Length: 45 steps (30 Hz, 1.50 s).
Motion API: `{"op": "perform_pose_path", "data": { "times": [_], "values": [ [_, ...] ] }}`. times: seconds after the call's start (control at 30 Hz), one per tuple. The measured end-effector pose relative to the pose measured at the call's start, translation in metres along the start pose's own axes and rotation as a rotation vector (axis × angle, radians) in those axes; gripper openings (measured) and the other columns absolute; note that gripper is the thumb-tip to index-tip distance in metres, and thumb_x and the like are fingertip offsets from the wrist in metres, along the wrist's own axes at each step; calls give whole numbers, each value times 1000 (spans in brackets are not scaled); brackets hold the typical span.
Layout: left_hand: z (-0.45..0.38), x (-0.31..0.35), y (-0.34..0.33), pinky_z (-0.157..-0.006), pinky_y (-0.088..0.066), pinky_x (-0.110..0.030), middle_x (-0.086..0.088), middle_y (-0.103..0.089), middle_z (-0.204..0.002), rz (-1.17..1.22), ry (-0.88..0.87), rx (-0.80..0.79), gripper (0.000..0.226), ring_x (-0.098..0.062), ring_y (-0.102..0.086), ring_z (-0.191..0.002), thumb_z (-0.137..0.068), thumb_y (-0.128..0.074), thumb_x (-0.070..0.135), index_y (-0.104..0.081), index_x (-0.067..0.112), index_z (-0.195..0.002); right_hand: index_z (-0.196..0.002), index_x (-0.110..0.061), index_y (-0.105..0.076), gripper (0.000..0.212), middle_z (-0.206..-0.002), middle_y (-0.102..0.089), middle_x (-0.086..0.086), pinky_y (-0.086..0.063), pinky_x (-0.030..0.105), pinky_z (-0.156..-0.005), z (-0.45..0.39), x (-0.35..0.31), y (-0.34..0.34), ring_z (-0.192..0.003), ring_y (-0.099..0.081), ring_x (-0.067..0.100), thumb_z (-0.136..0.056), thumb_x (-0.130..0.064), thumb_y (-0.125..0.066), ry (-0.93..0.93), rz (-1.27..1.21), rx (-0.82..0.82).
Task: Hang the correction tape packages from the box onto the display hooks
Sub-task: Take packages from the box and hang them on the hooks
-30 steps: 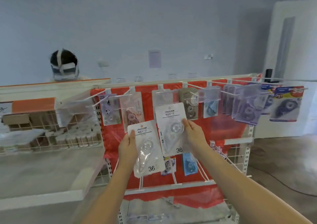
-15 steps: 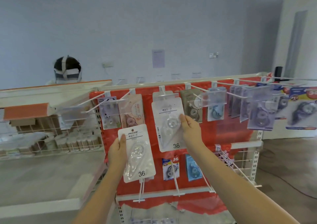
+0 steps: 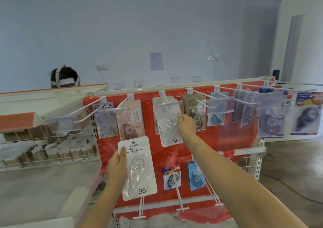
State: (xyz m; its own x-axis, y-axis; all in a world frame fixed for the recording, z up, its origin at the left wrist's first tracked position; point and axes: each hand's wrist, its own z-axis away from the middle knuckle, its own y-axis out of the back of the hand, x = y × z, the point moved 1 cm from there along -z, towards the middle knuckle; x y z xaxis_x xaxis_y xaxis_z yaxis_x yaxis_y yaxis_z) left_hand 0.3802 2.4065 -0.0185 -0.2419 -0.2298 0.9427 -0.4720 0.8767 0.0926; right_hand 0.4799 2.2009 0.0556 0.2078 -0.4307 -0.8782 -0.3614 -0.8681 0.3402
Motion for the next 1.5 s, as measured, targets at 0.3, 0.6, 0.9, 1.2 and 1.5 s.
{"op": "perform_pose_path", "data": {
  "times": [0.3,0.6,0.9,1.2,1.5],
  "values": [
    [-5,8,-5,-57,-45,-20,1,-68,-80,-2,-31,-31,29,-10,-63,-69,-101,-40,30,-61,17,-87,-104,0,-64,39,-108,-65,18,-47,36,-79,-33,9,-15,-98,-60,34,-99,-31,-42,-109,185,-57],
    [-2,53,-56,-70,-50,-37,0,-62,-80,-1,-125,-103,40,-13,-57,-74,-98,-39,44,-57,13,-84,-105,-7,-62,26,-110,-65,15,-44,34,-81,-6,44,37,-99,-59,32,-97,-24,-44,142,608,-269],
    [1,85,-81,-51,-31,-16,2,-42,-62,-57,-307,-79,39,-9,-39,-57,-100,-35,39,-45,14,-72,-108,-12,-66,25,-115,-66,9,-44,31,-86,10,78,91,-105,-59,27,-94,-19,-46,106,766,-247],
    [-6,92,-87,-50,-29,-22,4,-45,-59,-165,-379,-20,35,-9,-41,-54,-102,-35,36,-49,13,-80,-107,-13,-66,26,-114,-66,7,-45,33,-88,12,82,93,-104,-59,26,-94,-19,-44,125,807,-285],
    [2,87,-86,-50,-29,-17,6,-45,-61,-180,-374,30,32,-6,-41,-56,-101,-36,36,-49,14,-82,-103,-15,-67,24,-107,-68,7,-48,34,-80,19,84,82,-95,-61,25,-92,-17,-45,256,843,-366]
  ]
}}
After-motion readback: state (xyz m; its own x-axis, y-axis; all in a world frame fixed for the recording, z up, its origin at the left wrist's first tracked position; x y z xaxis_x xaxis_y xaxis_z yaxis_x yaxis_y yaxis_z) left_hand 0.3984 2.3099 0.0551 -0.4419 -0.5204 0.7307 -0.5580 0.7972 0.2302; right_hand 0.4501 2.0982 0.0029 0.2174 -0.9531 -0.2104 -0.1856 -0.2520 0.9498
